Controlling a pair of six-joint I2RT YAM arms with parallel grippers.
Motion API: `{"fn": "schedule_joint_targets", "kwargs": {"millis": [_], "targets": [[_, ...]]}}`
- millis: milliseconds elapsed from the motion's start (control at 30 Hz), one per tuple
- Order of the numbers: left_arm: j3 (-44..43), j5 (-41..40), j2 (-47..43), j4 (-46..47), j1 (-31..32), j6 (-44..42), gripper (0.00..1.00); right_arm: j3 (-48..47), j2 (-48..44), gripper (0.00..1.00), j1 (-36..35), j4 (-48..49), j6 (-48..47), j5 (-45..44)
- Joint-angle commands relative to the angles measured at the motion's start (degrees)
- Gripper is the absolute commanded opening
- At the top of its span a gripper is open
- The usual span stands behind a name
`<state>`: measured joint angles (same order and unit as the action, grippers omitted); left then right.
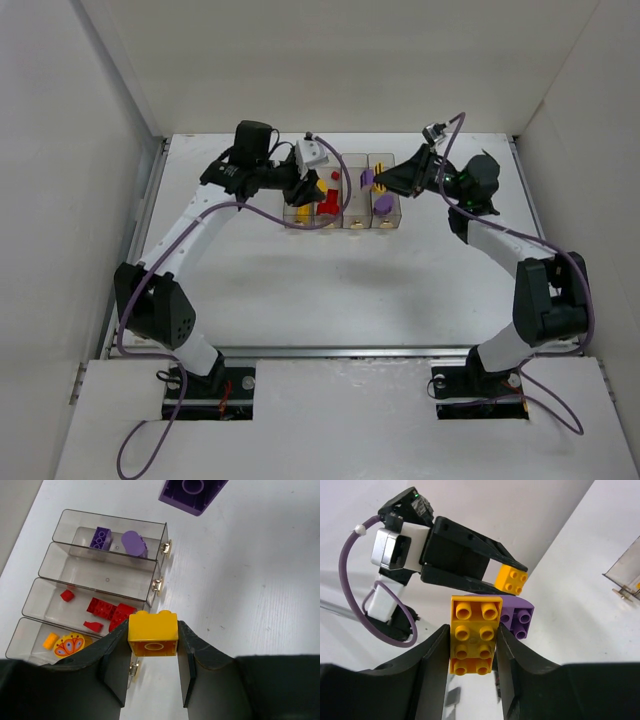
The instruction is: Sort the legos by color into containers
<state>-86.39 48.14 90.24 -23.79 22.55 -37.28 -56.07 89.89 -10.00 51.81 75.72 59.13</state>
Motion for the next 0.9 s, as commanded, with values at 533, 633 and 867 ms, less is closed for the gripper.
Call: {"fn": "schedule_joint_targets", "kwargs": {"millis": [533, 633, 867], "targets": [[-6.0, -13.0, 8.7, 2.1, 6.3, 4.0, 0.00, 0.8, -5.4, 0.00, 4.3, -7.7, -9.3, -3.6], [-10.6, -12.7, 15.3, 4.8, 6.8, 10.4, 0.00, 3.1, -7.4, 0.00, 8.6, -8.4, -9.3, -5.3], [-13.2, -7.5, 26.2, 19.9, 6.8, 27.6, 0.00, 6.8, -12.2, 0.00, 14.7, -10.4, -10.5, -2.9]]}}
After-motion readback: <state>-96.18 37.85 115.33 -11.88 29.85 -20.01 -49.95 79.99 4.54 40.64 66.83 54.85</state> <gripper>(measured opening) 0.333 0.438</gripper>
